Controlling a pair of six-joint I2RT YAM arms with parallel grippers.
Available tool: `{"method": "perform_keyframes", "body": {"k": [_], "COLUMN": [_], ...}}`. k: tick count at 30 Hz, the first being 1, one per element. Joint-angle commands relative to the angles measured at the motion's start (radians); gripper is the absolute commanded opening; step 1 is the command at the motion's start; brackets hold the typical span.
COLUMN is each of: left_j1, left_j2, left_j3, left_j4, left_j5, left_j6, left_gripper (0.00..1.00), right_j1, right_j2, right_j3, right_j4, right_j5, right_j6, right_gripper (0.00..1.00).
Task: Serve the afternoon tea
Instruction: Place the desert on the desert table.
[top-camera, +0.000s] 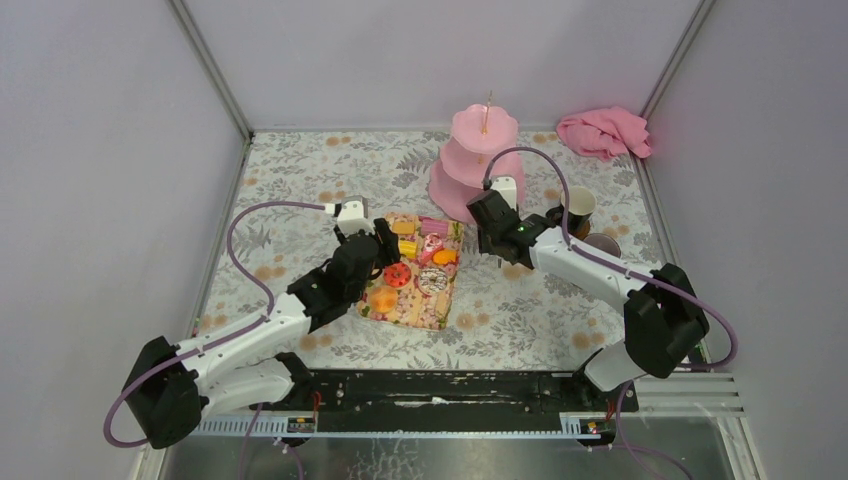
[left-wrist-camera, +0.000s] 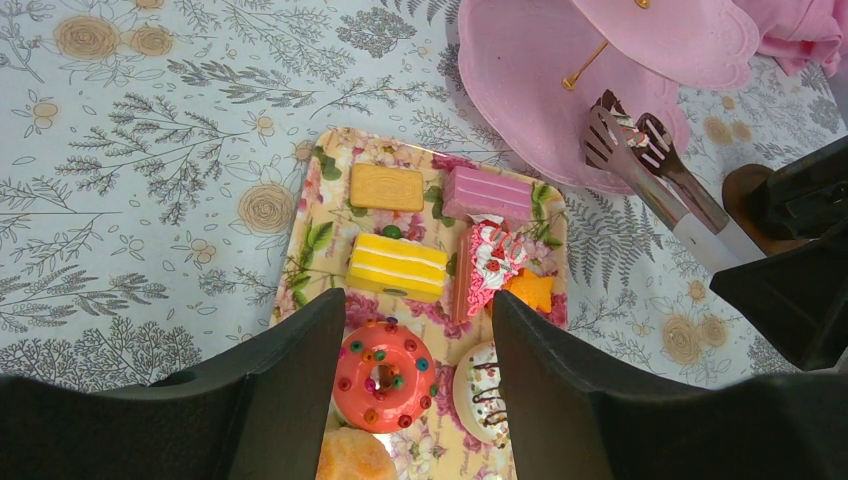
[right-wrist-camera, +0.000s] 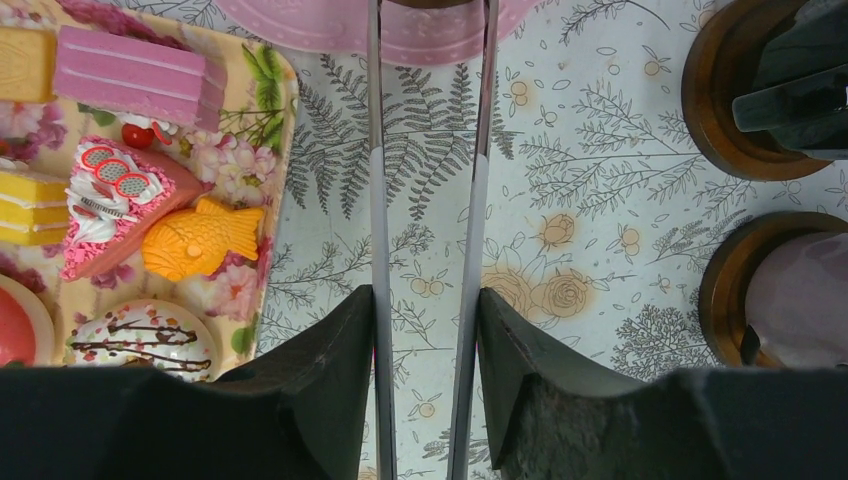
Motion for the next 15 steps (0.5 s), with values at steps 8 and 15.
{"method": "perform_keyframes", "body": {"k": [8,15], "left_j1": [0.006,0.007], "left_j2": [-0.012,-0.012], "left_j3": [0.000,0.008], "left_j4": [0.027,0.021], "left_j5": [-0.007,-0.003], "left_j6": [-0.006,-0.009], "left_gripper": [0.64,0.63], "right_j1": [-0.007,-0.008], "right_j2": [-0.056,-0.088], "right_j3": [0.017,0.016], "right_j4": [0.030,0.019], "right_j5": [0.007,0.008], "right_j6": [-0.007,-0.008], "right_gripper": [0.47,0.47]}}
